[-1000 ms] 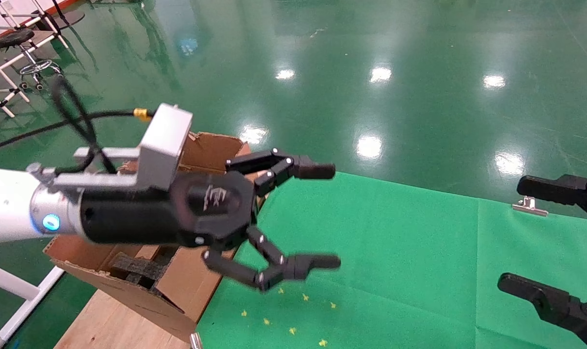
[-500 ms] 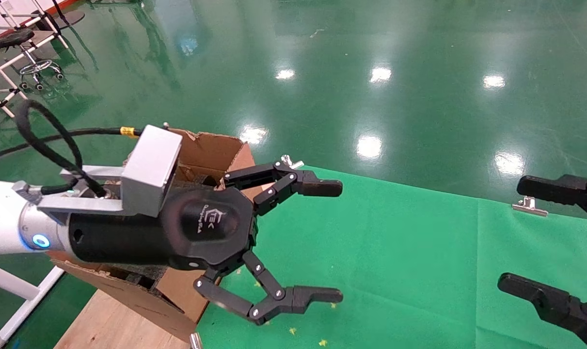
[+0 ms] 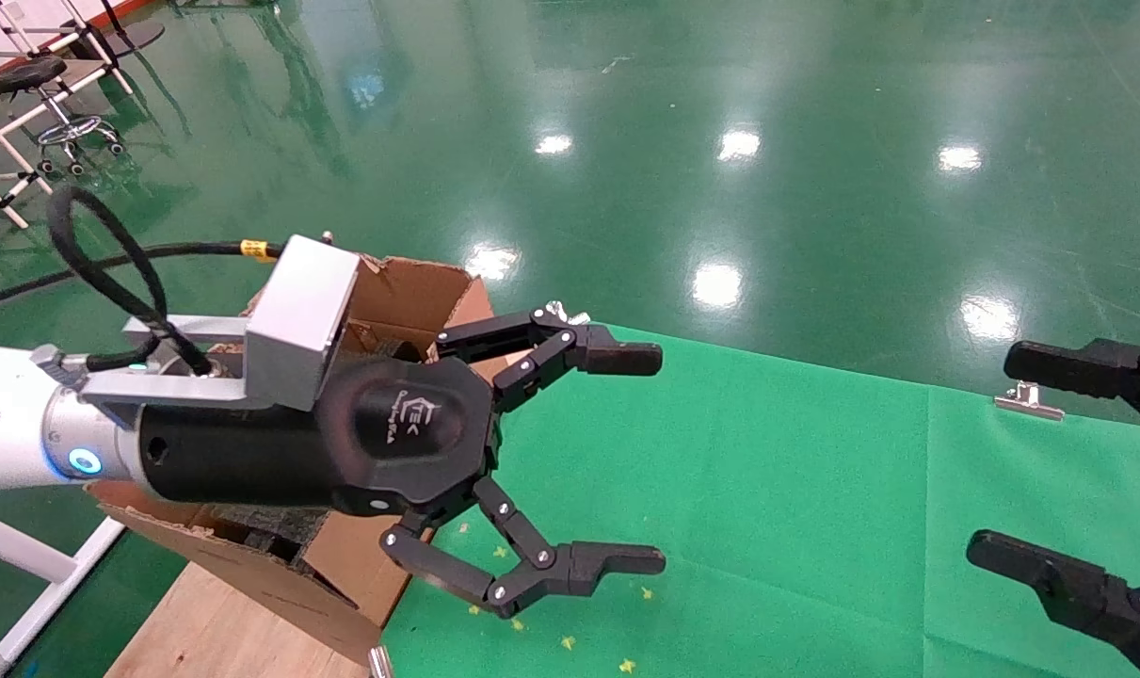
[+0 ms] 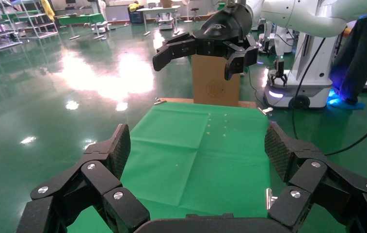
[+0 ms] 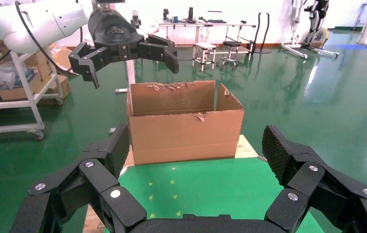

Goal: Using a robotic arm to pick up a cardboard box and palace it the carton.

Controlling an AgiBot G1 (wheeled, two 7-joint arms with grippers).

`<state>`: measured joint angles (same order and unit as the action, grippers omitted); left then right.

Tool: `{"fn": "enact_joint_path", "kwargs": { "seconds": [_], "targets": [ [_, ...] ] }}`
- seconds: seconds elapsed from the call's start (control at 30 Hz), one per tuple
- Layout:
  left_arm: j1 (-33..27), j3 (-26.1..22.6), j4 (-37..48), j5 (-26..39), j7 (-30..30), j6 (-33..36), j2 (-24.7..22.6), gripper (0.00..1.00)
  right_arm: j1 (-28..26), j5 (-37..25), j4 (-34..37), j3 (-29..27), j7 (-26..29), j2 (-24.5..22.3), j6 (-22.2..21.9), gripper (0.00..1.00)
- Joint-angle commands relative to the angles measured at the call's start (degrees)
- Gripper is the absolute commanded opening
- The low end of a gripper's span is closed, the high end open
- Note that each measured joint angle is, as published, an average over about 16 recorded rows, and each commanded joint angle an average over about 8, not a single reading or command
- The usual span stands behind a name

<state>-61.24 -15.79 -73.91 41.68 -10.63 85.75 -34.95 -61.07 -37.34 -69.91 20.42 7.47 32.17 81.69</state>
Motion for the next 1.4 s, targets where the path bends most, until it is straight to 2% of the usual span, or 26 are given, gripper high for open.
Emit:
{"fn": "enact_joint_path", "kwargs": {
  "seconds": [0.03, 1.4],
  "targets": [
    [-0.1, 0.0, 0.1, 0.0, 0.0, 0.0, 0.0, 1.00, 0.0, 0.0, 0.0, 0.0, 0.0, 0.0, 0.0, 1.00],
    [-0.3, -0.3, 0.4, 0.2, -0.2, -0.1, -0.1, 1.00, 0.0, 0.0, 0.0, 0.0, 0.0, 0.0, 0.0, 1.00]
  ]
}}
